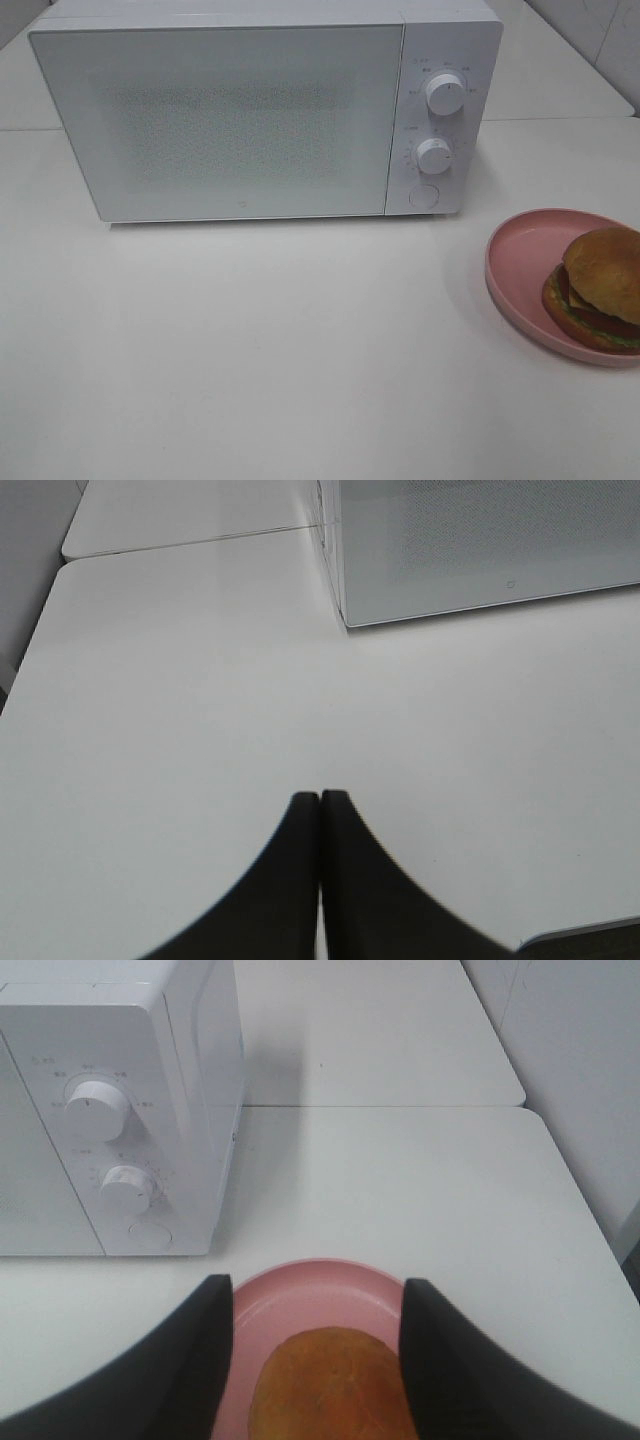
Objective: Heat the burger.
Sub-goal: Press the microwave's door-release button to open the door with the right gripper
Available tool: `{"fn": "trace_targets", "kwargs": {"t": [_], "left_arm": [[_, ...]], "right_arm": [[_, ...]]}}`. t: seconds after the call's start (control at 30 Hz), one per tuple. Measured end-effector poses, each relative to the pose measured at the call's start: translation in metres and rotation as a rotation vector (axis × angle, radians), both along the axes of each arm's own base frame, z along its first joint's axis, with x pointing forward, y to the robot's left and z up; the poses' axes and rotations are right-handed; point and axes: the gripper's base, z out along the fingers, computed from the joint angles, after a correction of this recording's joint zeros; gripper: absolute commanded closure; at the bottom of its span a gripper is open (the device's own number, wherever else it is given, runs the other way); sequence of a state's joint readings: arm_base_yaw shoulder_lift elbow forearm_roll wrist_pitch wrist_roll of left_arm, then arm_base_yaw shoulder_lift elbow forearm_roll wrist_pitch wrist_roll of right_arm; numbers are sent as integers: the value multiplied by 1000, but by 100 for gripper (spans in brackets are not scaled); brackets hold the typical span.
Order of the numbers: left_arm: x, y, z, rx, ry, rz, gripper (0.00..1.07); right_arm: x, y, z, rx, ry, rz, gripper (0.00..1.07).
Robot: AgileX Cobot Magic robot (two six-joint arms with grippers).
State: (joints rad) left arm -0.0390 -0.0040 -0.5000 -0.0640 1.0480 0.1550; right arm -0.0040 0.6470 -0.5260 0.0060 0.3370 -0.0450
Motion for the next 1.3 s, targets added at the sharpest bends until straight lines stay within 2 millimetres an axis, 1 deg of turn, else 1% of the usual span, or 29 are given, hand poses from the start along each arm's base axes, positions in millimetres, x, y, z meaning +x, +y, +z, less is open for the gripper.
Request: {"fn": "trace_targets", "kwargs": {"t": [0.03,0.07,0.1,0.13,0.17,0.2,0.23,0.27,0.3,0.33,0.37,0.47,0.5,0.6,0.67,0.7,0.8,0.87,0.9,0.97,1.0,1.03,1.07,1.1,1.13,1.17,1.2,1.27,1.3], "left_arm": [[0,0,0,0,0,0,106],[0,0,0,0,0,0,106],[0,0,0,0,0,0,106],[0,0,0,0,0,0,106],[0,0,0,0,0,0,106],[0,0,0,0,0,0,106],[0,0,0,0,0,0,106],[0,0,0,0,0,0,106],[0,0,0,0,0,0,106],[0,0,0,0,0,0,106],[0,0,0,0,0,0,106],[0,0,0,0,0,0,106],[0,0,0,0,0,0,106],[0,0,0,0,0,0,106],[0,0,0,0,0,0,106],[0,0,0,0,0,0,106],[0,0,0,0,0,0,106],[0,0,0,0,0,0,106],[0,0,0,0,0,0,106],[0,0,0,0,0,0,106],[0,0,0,0,0,0,106],[0,0,0,0,0,0,106],[0,0,0,0,0,0,106],[0,0,0,0,0,0,106],[0,0,0,0,0,0,106],[0,0,0,0,0,0,106],[0,0,0,0,0,0,106],[0,0,0,0,0,0,106],[0,0,0,0,0,0,106]], "right_arm": [[0,0,0,0,0,0,66],[13,0,-2,1,-9,0,76],[13,0,-2,1,-9,0,76],[23,0,-4,1,-28,-1,85],[27,0,-5,1,-33,-1,90],[27,0,-5,1,-33,-1,90],[38,0,-8,1,-48,-2,98],[43,0,-10,1,-50,-2,102],[43,0,-10,1,-50,-2,102],[52,0,-13,1,-63,-2,107],[60,0,-16,1,-74,-3,107],[63,0,-17,1,-76,-3,107],[69,0,-21,1,-76,-3,107],[78,0,-26,1,-84,-2,107],[82,4,-27,2,-97,17,107],[86,13,-29,6,-105,56,107],[87,17,-30,9,-108,73,107],[92,34,-37,16,-98,148,107],[92,34,-37,16,-98,148,107],[96,60,-47,51,-70,239,107],[96,60,-47,51,-70,239,107],[97,67,-50,62,-62,260,107],[98,80,-57,79,-49,299,107],[98,80,-57,79,-49,299,107],[99,86,-60,88,-42,319,107],[99,100,-67,103,-28,360,107],[99,100,-67,103,-28,360,107],[98,116,-78,129,6,403,107],[98,116,-78,129,6,403,107]]}}
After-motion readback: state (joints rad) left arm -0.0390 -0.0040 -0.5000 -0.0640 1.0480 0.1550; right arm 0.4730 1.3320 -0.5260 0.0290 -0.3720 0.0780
